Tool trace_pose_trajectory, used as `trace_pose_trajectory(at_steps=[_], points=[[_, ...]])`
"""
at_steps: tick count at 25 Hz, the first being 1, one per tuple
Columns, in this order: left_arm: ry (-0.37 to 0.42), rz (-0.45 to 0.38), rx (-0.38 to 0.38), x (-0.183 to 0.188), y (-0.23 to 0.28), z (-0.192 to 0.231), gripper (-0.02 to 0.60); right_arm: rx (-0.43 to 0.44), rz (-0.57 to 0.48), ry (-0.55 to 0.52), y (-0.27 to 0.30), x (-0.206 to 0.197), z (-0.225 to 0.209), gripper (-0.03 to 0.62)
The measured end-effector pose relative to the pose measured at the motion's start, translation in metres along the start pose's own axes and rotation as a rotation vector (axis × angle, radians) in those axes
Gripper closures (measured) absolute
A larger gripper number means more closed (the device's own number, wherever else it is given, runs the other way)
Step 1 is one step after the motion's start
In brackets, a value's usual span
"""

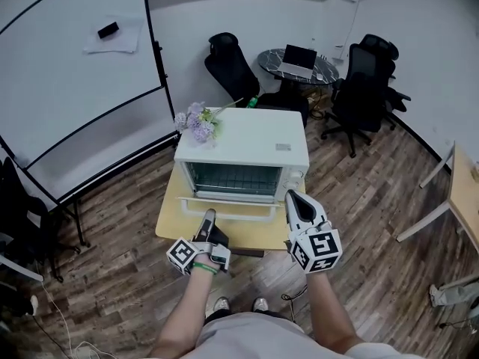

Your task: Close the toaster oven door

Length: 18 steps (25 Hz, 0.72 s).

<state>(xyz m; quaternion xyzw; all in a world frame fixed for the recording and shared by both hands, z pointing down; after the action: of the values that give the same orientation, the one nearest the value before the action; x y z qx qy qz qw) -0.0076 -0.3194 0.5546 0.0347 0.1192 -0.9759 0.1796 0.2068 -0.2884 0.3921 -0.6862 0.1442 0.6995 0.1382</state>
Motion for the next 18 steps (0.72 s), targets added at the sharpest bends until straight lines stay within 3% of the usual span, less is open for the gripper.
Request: trace_pose_trajectory(at_steps=[11,18], points=[[0.005,0.0,-0.039,0.02,0.063,-0.025,0.472,-0.065,-0.005,-0.016,0.007,0.002,-0.026,0.592],[0.017,0.0,-0.025,0.027,0.091,-0.028,0.471,-0.094,-0.003,-0.016,0.011,0.004,-0.041,0.592]])
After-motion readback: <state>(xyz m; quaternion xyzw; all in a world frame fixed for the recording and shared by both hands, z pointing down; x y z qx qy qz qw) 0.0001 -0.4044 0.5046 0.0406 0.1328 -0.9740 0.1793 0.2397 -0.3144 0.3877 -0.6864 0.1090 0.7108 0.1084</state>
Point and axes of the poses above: the fingertips, and each gripper's own axes: y forward along the fingers, z to its left, x out of its top, the point moved 1 cm from there along -y, backward along the fingers, and after that the axes turned 3 degrees about y, right-handed, at the moved point
